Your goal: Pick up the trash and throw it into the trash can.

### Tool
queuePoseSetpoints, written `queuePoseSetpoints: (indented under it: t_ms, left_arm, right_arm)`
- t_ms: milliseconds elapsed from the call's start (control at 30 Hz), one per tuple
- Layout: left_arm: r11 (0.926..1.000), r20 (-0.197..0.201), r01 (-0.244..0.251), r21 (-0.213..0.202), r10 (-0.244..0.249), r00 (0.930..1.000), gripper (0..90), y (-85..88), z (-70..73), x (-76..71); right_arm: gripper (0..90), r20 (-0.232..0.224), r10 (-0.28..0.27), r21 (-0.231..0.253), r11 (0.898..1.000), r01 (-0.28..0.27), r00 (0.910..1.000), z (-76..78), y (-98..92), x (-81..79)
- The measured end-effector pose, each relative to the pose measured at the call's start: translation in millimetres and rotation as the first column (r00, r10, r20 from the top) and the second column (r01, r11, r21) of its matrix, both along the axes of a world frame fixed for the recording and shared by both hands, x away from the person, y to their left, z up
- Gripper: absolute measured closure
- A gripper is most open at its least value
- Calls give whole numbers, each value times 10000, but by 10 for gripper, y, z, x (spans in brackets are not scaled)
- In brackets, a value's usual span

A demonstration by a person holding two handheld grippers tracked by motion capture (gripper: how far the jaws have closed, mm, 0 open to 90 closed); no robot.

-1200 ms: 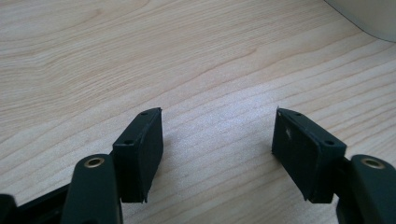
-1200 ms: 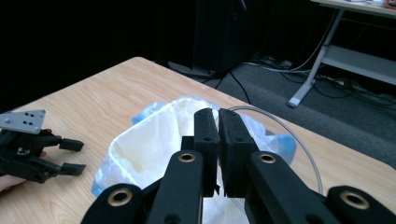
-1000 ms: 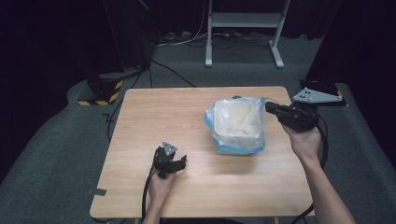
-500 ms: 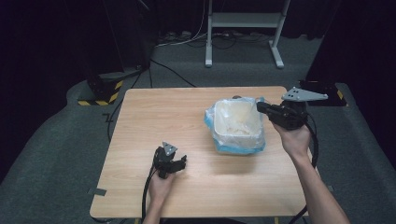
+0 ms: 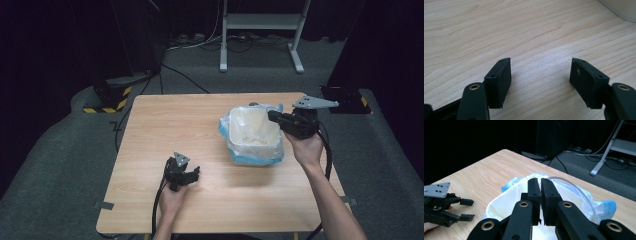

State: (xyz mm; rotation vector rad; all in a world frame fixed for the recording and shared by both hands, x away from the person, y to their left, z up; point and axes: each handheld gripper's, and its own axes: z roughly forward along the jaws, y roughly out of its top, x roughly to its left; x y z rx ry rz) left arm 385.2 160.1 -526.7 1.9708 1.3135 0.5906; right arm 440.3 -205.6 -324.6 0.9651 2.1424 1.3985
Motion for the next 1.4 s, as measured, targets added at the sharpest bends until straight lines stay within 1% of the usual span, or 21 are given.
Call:
queuePoseSetpoints:
  t_ms: [167,267,467,600,633,667,733,833,1067,1300,1400]
  left_arm:
    - [10000,-1,5,4,-5,10000,334,0,0,0]
    - [10000,-1,4,3,-4,10000,334,0,0,0]
    - [10000,-1,4,4,-4,10000,334,0,0,0]
    - [10000,-1,2,4,-2,10000,334,0,0,0]
    - [10000,-1,3,5,-3,10000,334,0,0,0]
    - [10000,1,4,4,-4,10000,334,0,0,0]
    - [10000,-1,4,6,-4,10000,334,0,0,0]
    - [10000,0,2,5,-2,10000,334,0,0,0]
    - [10000,0,4,4,-4,10000,334,0,0,0]
    - [10000,0,4,4,-4,10000,334,0,0,0]
    - [10000,2,5,5,-5,10000,334,0,0,0]
  right_arm:
    - [861,-130,-19,11,10000,19,9999,-76,31,39]
    - [860,-178,-53,-130,9999,51,9998,-115,50,59]
    - [855,-209,-172,-259,9995,166,9996,-191,72,91]
    - [847,-338,-191,-221,9996,183,9992,-246,63,120]
    - [818,-358,-174,-245,9996,165,9992,-258,64,121]
    - [762,-324,-195,-285,9994,186,9993,-269,66,121]
    - [678,-319,-297,-382,9989,285,9990,-284,64,127]
    - [622,-279,-373,-314,9988,364,9989,-279,45,124]
    - [570,-280,-453,-228,9987,446,9986,-252,-4,81]
    - [558,-274,-553,60,9984,554,9981,-223,-104,17]
    - [550,-303,-574,224,9981,581,9979,-236,-183,-12]
